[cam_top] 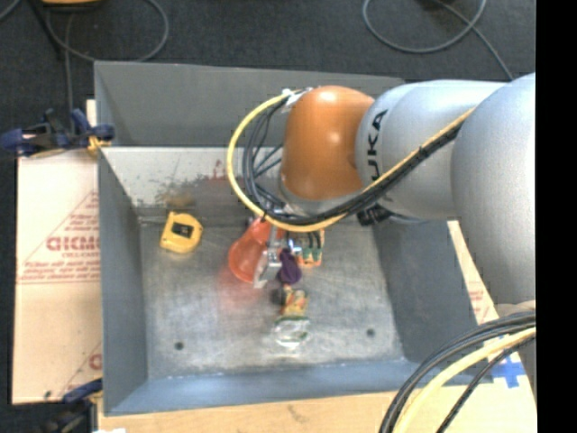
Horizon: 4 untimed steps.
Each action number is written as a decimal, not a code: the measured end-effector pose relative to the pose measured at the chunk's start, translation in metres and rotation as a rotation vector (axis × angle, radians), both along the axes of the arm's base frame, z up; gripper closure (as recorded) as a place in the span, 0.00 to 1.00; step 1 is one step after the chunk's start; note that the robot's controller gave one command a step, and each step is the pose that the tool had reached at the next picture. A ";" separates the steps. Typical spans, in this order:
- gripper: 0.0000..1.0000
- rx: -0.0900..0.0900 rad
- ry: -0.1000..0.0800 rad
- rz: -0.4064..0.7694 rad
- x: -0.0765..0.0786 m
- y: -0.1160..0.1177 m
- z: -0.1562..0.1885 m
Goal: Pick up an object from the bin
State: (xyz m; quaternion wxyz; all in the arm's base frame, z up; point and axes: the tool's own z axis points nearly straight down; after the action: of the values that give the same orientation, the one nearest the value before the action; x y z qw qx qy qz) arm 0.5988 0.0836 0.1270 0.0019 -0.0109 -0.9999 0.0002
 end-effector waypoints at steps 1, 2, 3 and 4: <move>1.00 0.002 -0.011 -0.002 0.004 0.000 0.042; 1.00 0.001 -0.016 0.037 0.003 -0.004 -0.005; 1.00 -0.001 0.009 0.037 -0.004 -0.006 0.008; 1.00 0.001 -0.027 0.060 0.007 -0.011 0.024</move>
Offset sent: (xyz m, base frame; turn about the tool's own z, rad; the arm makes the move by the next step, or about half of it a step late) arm -0.0031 -0.0055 -0.0570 -0.0747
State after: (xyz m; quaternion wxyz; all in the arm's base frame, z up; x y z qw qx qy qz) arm 0.6062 0.0726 0.1512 -0.0115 0.0190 -0.9998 -0.0006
